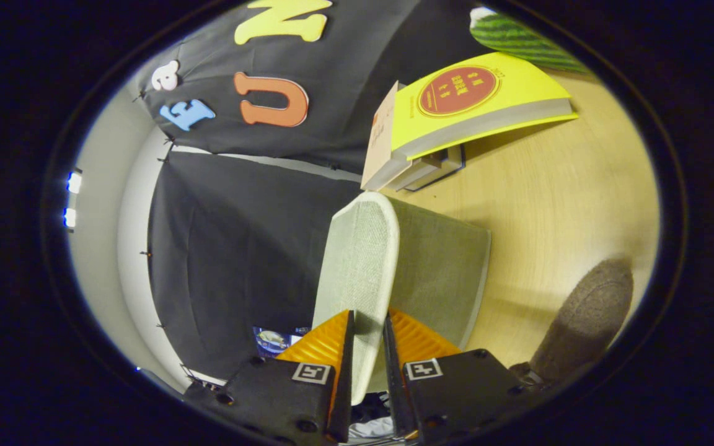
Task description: Open the storage box then place both shoes into the box .Put the left shoe in first, then the right shoe, with the right side of both shoes facing outward in a uniform manner.
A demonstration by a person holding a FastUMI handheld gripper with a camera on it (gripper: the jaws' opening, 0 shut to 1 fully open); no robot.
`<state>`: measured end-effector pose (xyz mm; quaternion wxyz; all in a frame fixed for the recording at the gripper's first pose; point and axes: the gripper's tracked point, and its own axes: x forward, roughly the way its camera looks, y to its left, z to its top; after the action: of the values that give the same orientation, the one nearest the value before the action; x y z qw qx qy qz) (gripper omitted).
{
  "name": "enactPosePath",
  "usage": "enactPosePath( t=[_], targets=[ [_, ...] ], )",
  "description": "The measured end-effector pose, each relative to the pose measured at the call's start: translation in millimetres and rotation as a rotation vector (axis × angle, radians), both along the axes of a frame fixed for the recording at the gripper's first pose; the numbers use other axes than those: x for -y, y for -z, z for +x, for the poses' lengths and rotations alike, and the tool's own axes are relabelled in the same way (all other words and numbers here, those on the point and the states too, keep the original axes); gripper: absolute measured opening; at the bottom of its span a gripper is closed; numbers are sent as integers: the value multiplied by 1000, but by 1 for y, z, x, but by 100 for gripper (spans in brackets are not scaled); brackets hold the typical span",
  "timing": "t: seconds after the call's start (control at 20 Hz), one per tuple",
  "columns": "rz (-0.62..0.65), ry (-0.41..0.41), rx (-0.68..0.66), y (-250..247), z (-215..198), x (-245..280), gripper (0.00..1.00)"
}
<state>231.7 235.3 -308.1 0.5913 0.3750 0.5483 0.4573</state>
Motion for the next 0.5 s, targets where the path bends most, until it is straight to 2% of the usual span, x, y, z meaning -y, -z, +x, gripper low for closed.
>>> enactPosePath(
  t=[0.2, 0.25, 0.5],
  targets=[
    [-16, 16, 88, -20, -1, 5, 19],
    [-37, 24, 117, -24, 1, 7, 12],
    [-83, 42, 174, -67, 0, 0, 7]
  ],
)
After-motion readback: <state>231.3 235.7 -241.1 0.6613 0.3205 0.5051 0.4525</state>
